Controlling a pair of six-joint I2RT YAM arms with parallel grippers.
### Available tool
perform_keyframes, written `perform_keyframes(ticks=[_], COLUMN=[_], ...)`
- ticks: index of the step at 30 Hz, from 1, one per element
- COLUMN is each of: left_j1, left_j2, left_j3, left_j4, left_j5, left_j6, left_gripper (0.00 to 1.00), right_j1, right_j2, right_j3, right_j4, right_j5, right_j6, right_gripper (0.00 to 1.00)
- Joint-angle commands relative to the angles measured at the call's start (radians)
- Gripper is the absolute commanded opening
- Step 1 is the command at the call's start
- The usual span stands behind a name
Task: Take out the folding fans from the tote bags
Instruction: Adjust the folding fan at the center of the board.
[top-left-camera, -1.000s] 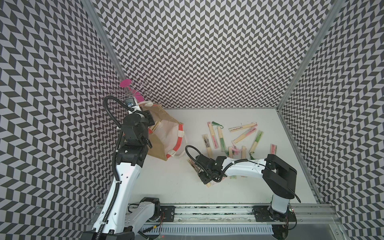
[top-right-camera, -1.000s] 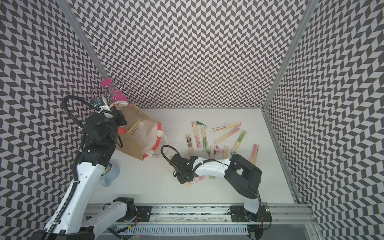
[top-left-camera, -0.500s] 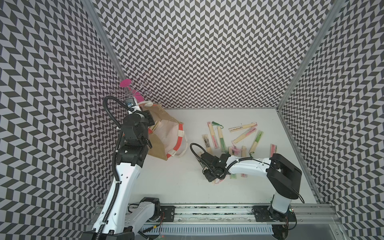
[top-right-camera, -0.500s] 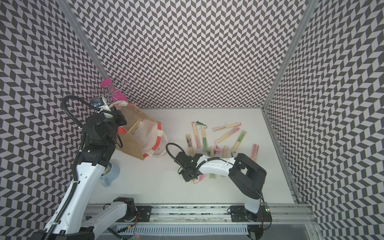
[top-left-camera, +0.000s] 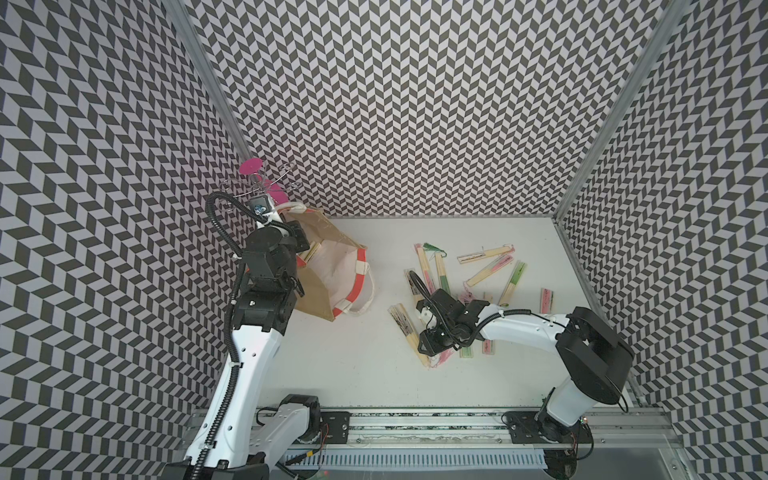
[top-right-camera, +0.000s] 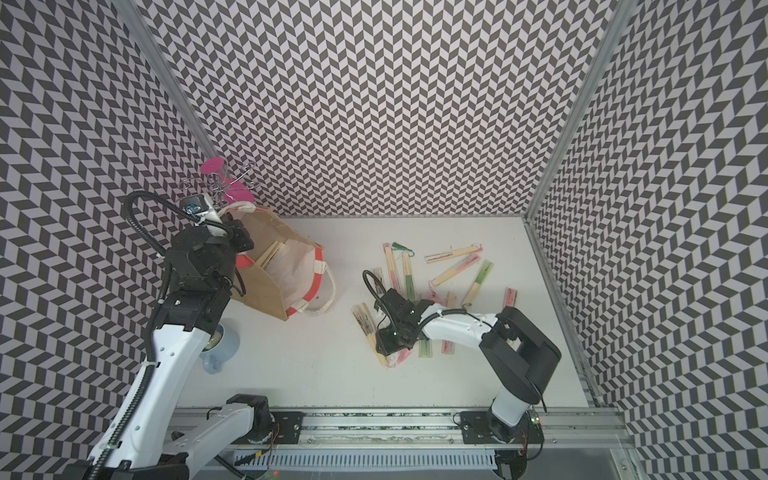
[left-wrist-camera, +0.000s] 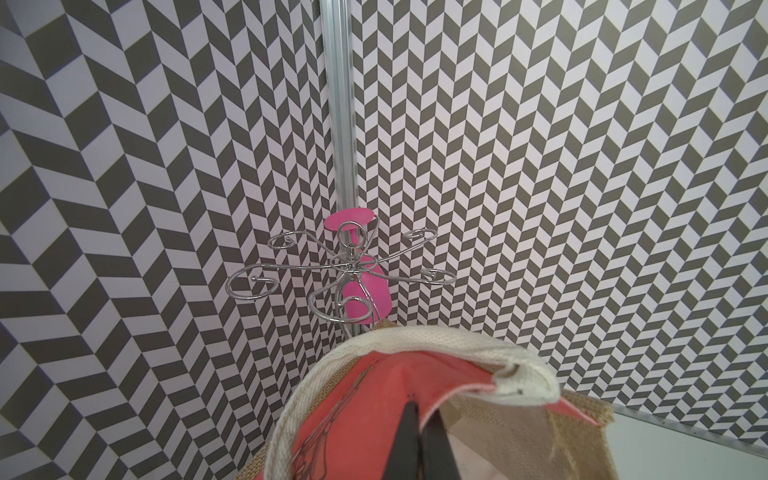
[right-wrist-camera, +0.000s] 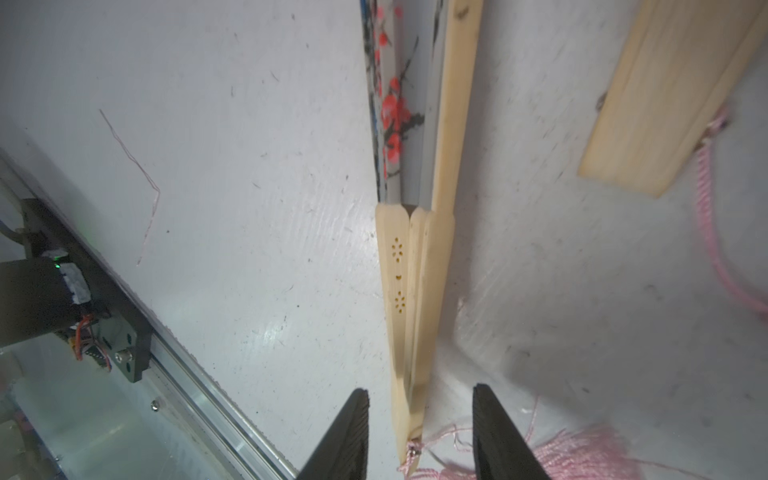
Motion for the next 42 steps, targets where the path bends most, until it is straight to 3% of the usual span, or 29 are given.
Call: perform_keyframes(ticks=[1, 14, 23, 30, 35, 42], left_j1=[0.005, 0.005, 0.005, 0.005, 0.005, 0.005], left_j2=[-0.026, -0.020, -0.023, -0.023, -0.023, -0.027], left_j3=[0.013, 0.012, 0.012, 0.011, 0.011, 0.006], left_j4=[0.069, 0.073, 0.071, 0.070, 0.068, 0.069], left_j5=[0.006, 0.006, 0.002, -0.005, -0.001, -0.002], left_j6=[-0.018, -0.022, -0.019, -0.016, -0.019, -0.025], left_gripper=[0.00, 0.00, 0.00, 0.00, 0.00, 0.00], right_j1=[0.006, 0.069, 0.103, 0.129, 0.149, 0.179], right_j2=[0.006, 0.085, 0.171, 0.185, 0.155, 0.167], right_j3=[-0.018, 0.013, 0.067, 0.087, 0.149, 0.171], right_j4=[0.072, 0.057, -0.040, -0.068, -0.157, -0.206], right_j5=[-0.052, 0.050, 0.285, 0.349, 0.467, 0.564], right_j6=[-0.005, 0.003, 0.068, 0.106, 0.124, 0.135], right_gripper=[0.41, 0.34, 0.27, 0.21, 0.16, 0.04])
